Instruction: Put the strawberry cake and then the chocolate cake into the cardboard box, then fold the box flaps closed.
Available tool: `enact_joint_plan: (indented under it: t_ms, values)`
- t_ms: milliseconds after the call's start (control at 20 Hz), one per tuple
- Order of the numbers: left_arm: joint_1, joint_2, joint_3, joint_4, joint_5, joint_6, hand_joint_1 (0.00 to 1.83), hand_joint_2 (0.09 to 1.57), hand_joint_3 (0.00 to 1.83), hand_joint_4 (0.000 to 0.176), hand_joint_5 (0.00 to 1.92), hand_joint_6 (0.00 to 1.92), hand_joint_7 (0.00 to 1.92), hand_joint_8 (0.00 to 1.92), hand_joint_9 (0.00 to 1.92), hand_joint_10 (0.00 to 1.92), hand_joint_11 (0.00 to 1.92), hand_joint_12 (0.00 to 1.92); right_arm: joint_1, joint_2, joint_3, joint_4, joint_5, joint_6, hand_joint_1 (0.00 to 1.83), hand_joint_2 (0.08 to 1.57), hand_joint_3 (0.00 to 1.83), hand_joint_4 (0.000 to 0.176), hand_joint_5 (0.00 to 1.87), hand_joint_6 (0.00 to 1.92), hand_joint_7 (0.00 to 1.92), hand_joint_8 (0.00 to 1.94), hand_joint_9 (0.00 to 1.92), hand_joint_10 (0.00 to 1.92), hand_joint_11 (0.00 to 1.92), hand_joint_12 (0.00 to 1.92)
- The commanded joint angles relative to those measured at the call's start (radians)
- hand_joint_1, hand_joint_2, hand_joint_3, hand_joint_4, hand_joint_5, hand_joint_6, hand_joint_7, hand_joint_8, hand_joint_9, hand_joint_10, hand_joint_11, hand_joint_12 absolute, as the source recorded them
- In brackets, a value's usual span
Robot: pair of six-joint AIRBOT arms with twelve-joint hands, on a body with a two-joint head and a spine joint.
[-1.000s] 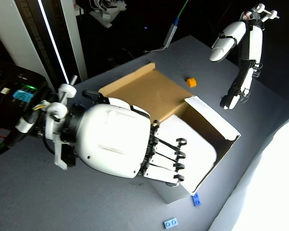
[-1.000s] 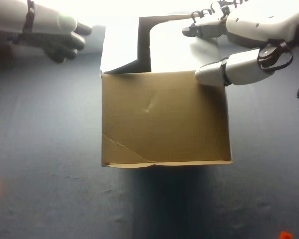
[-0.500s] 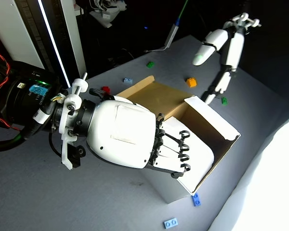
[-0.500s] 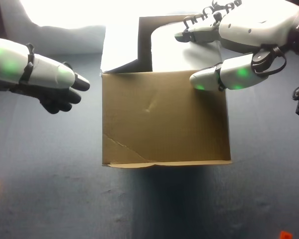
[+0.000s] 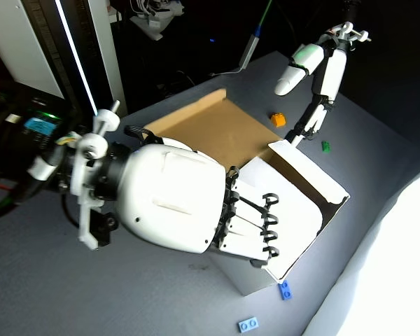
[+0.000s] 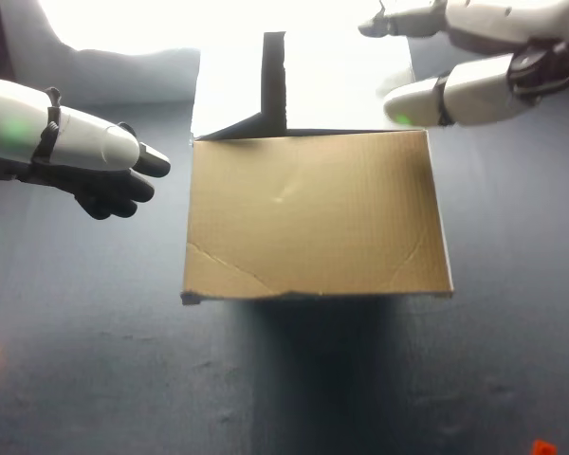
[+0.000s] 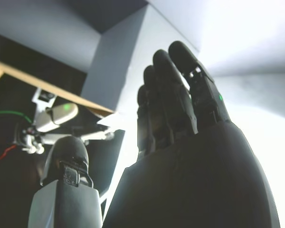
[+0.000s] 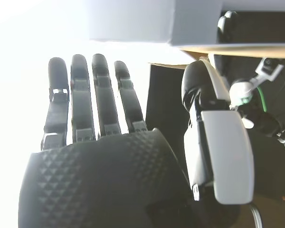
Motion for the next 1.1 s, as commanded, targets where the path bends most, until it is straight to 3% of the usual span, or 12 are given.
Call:
enact_joint_plan:
  t_ms: [0,300,500,750,850,1000,1050]
  values:
    - [-0.008,0.012,0.000,-0.057,-0.001,-0.008,0.24,1.15,0.00,0.022,0.32,0.00,0.45,0.00,0.49,0.00,0.11,1.03,0.022,0.021,-0.001,0.004,0.109,0.008,0.24,1.22,0.00,0.000,0.25,0.00,0.31,0.01,0.28,0.17,0.00,1.11]
    - [0.006,0.023,-0.025,-0.060,-0.088,-0.008,0.21,1.15,0.00,0.026,0.32,0.00,0.45,0.00,0.50,0.00,0.10,1.08,0.029,0.103,0.001,0.059,0.086,0.008,0.19,1.22,0.00,0.000,0.28,0.02,0.35,0.01,0.28,0.17,0.00,1.03]
    - [0.014,0.033,-0.049,-0.083,-0.120,-0.011,0.25,1.15,0.00,0.025,0.33,0.00,0.45,0.00,0.50,0.00,0.10,1.11,0.022,0.172,0.021,0.193,0.043,0.007,0.24,1.22,0.00,0.000,0.28,0.01,0.33,0.00,0.30,0.18,0.00,1.01]
    - [0.046,0.037,-0.076,-0.101,-0.123,-0.021,0.15,1.16,0.00,0.012,0.34,0.01,0.46,0.00,0.50,0.00,0.05,1.12,-0.014,0.236,0.054,0.273,0.015,0.007,0.26,1.22,0.00,0.000,0.23,0.00,0.30,0.00,0.24,0.16,0.00,0.89]
    - [0.065,0.038,-0.090,-0.106,-0.123,-0.020,0.17,1.16,0.00,0.014,0.35,0.01,0.47,0.01,0.52,0.01,0.05,1.12,-0.033,0.249,0.069,0.314,0.013,0.007,0.26,1.21,0.00,0.000,0.27,0.02,0.34,0.01,0.28,0.17,0.00,1.03]
    - [0.077,0.037,-0.109,-0.118,-0.122,-0.019,0.18,1.16,0.00,0.019,0.35,0.00,0.47,0.00,0.51,0.00,0.03,1.15,-0.085,0.259,0.072,0.317,0.064,0.007,0.26,1.22,0.00,0.000,0.28,0.01,0.31,0.00,0.26,0.16,0.00,1.08]
    - [0.078,0.029,-0.113,-0.128,-0.123,-0.021,0.18,1.16,0.00,0.018,0.35,0.00,0.48,0.00,0.51,0.00,0.02,1.18,-0.129,0.279,0.050,0.318,0.154,0.008,0.25,1.22,0.00,0.000,0.26,0.01,0.30,0.00,0.25,0.16,0.00,1.03]
